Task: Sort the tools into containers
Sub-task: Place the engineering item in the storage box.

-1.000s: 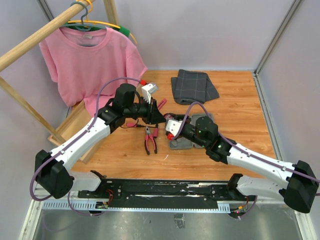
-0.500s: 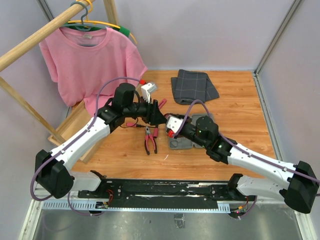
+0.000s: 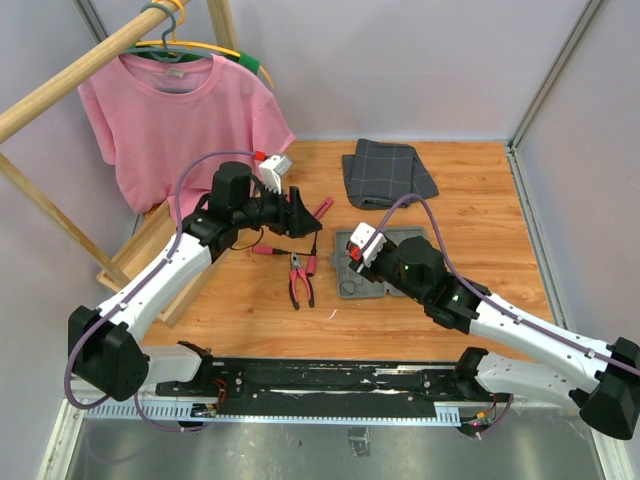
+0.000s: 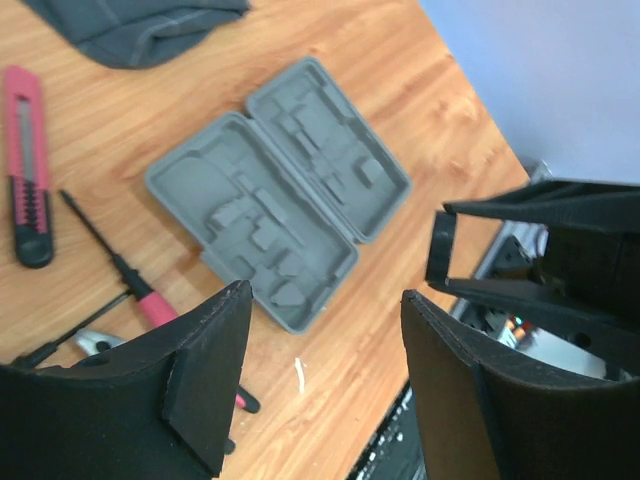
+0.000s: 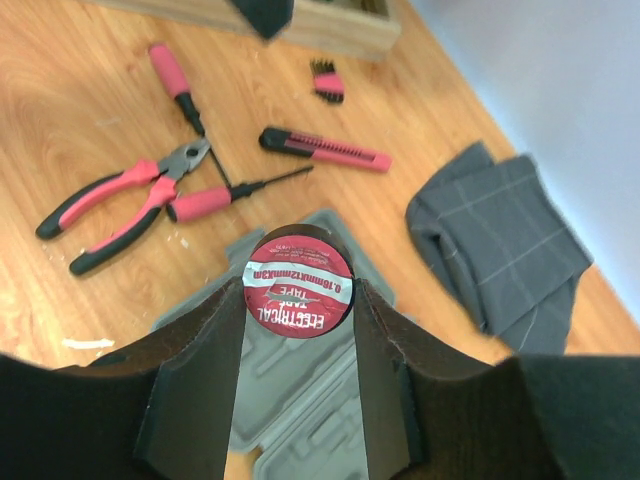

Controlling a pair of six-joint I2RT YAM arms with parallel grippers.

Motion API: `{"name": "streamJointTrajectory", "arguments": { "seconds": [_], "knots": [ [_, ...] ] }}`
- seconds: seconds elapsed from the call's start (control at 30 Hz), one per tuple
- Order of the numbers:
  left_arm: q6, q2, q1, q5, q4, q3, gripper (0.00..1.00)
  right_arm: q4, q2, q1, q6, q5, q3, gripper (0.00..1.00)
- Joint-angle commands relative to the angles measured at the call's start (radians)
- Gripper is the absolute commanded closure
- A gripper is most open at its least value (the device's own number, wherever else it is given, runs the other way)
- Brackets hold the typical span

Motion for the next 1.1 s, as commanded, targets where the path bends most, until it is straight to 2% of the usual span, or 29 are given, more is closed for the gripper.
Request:
{"name": "streamJointTrajectory", "arguments": {
  "seconds": [0.0,0.13,0.43,0.73,1.07],
  "knots": [
    [-0.013,-0.016,0.014,-0.173,-0.022,-0.006,0.35,-0.184,-0.004,-0.022,0.171,0.072,0.049,0.64],
    [-0.011,-0.020,0.016,-0.371,-0.075,0.001,0.35,-0.272,0.035,-0.030,0.325,0.056,0.074,0.64],
    [-0.013,-0.065,0.020,-0.604,-0.098,-0.012,0.35,-0.357,0.163,-0.034,0.500,0.030,0.109,0.63],
    [-0.028,-0.100,0.030,-0.685,-0.099,-0.023,0.35,-0.374,0.260,-0.045,0.596,0.032,0.141,0.63],
    [-0.033,-0.093,0.042,-0.688,-0.103,-0.021,0.36,-0.395,0.347,-0.082,0.677,0.042,0.165,0.60]
  ]
}}
